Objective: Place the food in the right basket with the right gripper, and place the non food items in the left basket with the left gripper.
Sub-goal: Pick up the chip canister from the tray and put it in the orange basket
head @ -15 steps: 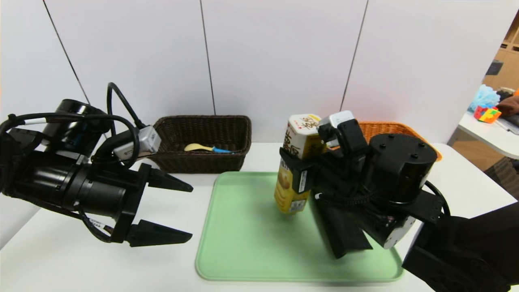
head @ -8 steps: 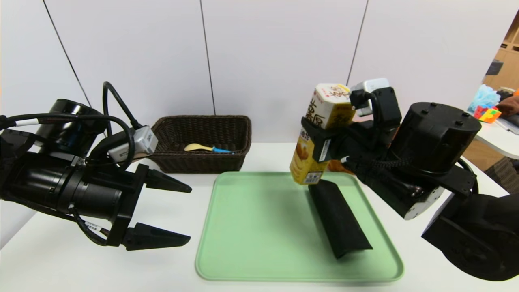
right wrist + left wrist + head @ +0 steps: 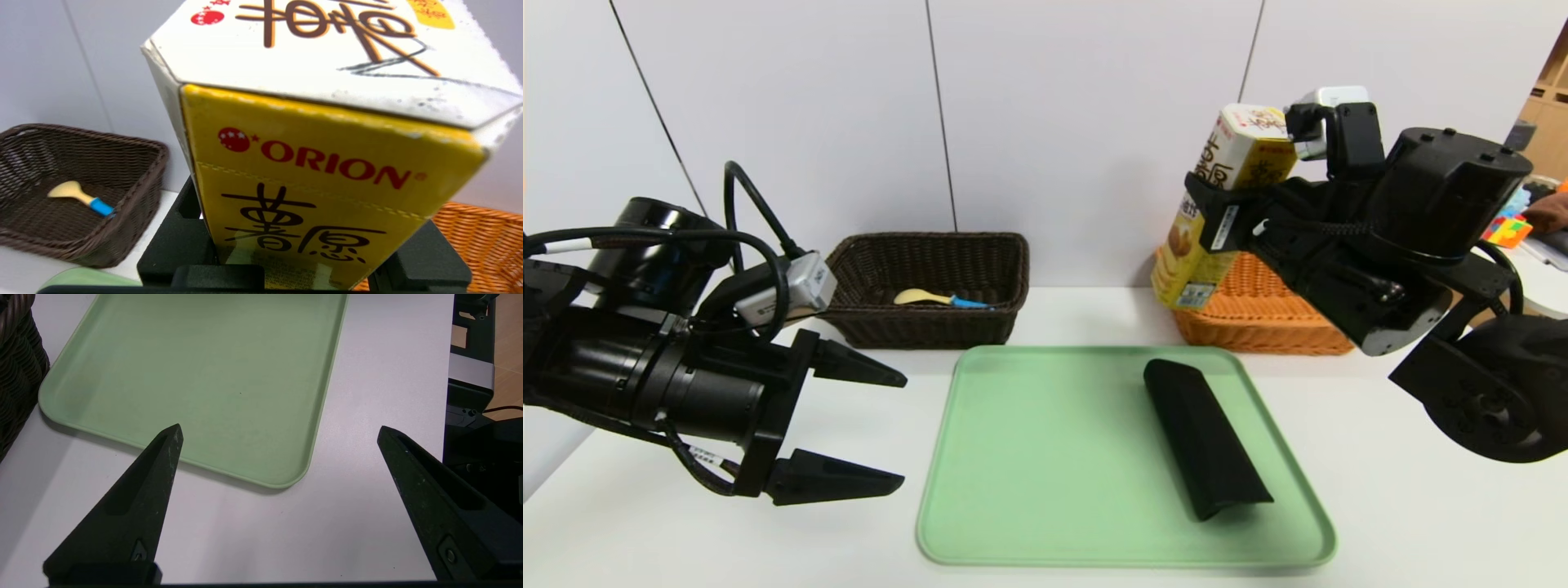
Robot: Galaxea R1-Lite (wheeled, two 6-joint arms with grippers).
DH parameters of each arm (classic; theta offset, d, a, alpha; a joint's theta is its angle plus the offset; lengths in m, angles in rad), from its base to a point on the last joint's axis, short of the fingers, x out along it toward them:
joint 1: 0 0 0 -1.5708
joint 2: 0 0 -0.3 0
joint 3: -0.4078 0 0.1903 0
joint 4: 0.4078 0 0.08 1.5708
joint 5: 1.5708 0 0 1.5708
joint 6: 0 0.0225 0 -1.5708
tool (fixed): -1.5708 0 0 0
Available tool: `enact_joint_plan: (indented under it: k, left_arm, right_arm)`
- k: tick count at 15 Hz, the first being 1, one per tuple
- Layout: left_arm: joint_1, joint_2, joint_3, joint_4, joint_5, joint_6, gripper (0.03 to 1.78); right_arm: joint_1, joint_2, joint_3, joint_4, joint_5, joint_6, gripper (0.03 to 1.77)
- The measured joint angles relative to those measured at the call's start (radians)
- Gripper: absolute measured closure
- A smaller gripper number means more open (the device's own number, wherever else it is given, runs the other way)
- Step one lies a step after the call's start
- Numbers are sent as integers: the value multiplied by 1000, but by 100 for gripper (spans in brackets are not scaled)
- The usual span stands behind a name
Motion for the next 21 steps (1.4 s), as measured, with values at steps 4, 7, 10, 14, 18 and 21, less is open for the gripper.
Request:
enact_joint_plan:
  k: [4, 7, 10, 14, 18, 21]
  left_arm:
    - [1, 1, 0, -1, 0, 0, 12]
    - [1, 3, -1, -1, 0, 0, 12]
    - [0, 4, -1, -3, 0, 0, 12]
    - [1, 4, -1, -3, 0, 0, 12]
    - [0, 4, 0, -2, 0, 0, 12]
    - [1, 5, 1, -2, 0, 0, 12]
  right_arm:
    - [-80, 25, -96, 73, 2, -1, 92]
    - [-139, 64, -144, 86, 4, -8, 92]
    - [-194, 105, -159, 87, 31, -14, 92]
    - [-251, 166, -171, 88, 45, -17, 92]
    - [-298, 221, -186, 86, 56, -17, 92]
    - [-313, 251, -190, 82, 61, -16, 92]
